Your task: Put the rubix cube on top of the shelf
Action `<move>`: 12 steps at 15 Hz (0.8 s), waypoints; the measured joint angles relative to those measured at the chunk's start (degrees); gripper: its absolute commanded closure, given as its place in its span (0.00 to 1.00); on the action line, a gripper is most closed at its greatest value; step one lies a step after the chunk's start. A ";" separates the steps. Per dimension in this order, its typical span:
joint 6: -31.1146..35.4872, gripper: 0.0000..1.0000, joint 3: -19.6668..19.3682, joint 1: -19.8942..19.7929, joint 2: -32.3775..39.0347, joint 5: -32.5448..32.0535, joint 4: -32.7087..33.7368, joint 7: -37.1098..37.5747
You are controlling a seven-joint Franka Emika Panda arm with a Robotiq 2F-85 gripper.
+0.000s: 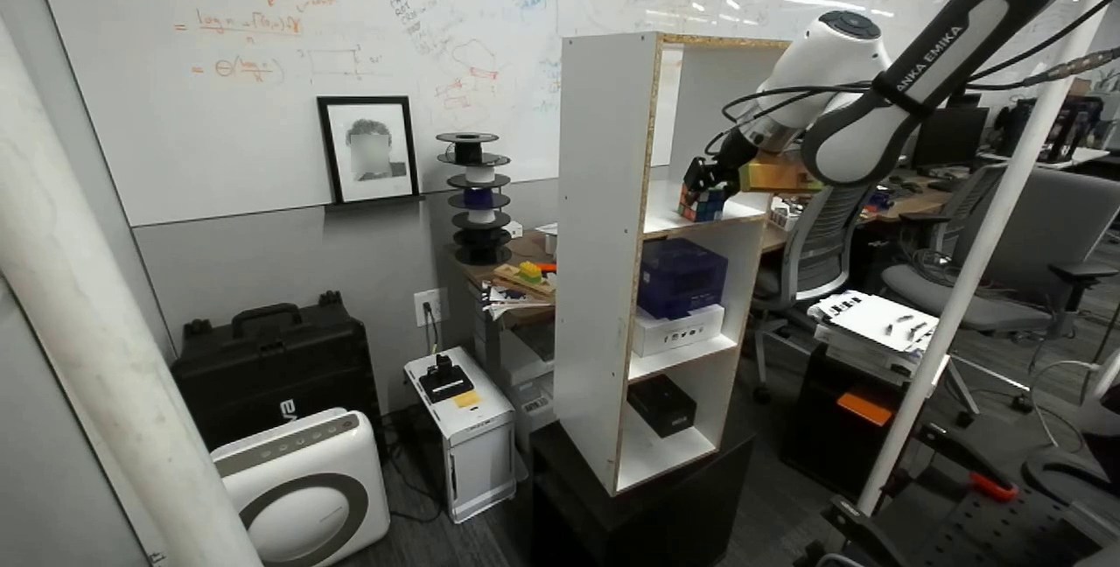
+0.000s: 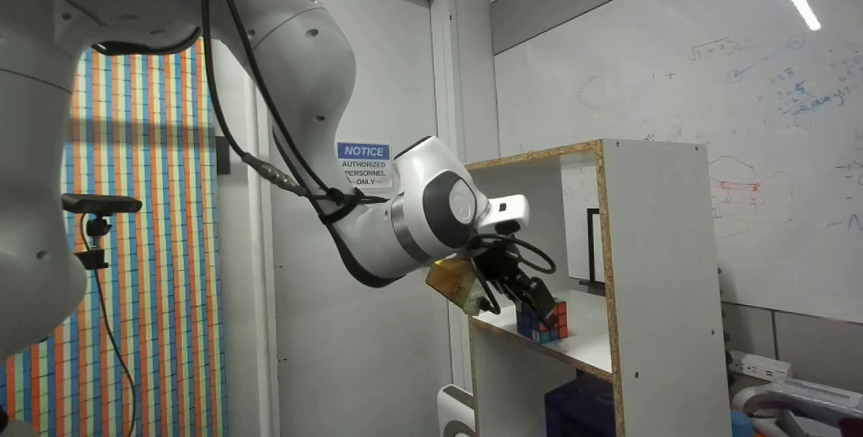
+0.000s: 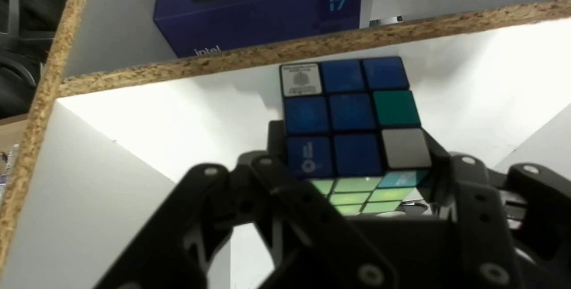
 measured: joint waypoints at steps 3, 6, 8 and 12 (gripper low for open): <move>0.15 0.62 2.82 -0.39 -3.39 1.47 -4.40 -0.39; -0.23 0.62 5.01 2.15 -9.23 10.81 -11.53 -4.12; -1.19 0.62 6.31 4.40 -13.21 16.87 -15.47 -5.10; -5.44 0.62 3.92 12.98 -20.92 32.16 -17.90 -9.77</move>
